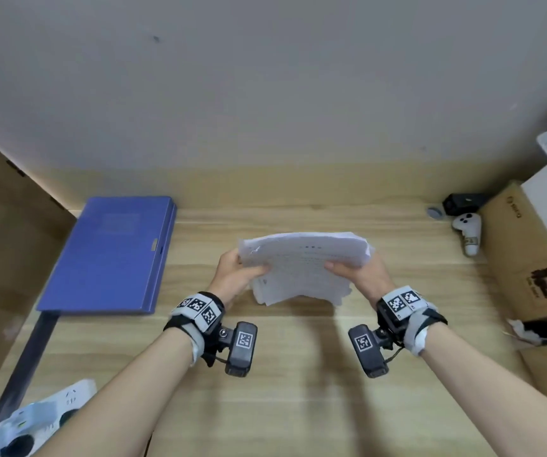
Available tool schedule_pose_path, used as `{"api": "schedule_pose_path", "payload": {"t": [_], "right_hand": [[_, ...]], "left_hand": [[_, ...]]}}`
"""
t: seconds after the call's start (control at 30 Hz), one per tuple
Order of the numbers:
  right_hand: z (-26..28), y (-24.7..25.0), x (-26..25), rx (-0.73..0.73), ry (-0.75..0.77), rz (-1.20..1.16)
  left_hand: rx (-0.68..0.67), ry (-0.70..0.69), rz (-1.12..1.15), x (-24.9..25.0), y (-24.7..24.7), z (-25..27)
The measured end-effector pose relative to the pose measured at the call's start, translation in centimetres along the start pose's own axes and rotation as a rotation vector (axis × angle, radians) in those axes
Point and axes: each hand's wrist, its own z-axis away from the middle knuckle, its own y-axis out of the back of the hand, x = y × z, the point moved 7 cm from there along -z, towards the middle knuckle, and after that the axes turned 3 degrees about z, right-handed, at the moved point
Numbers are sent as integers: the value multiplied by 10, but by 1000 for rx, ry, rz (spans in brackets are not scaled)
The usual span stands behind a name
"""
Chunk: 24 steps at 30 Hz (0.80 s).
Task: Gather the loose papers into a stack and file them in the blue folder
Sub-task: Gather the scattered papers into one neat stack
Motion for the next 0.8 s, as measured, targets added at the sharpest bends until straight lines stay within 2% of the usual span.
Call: {"api": "schedule_pose_path", "payload": {"t": [0.27,0.37,0.47,0.6,0.8], "right_hand": [[2,2,-31,-28,65,-109],[5,5,-26,-57,62,-86],[6,6,-10,-22,17,-59],[3,9,-7,39,14,-113],[1,9,10,-15,-16,-77]], "left_hand": [[-64,-99,138,25,-9,10],[-83,-99,73,19,-8,9],[-106,-104,-17,9,-20,10],[-81,-146,14,17,-30,11],[-44,-44,-34,-10,-27,4]]}}
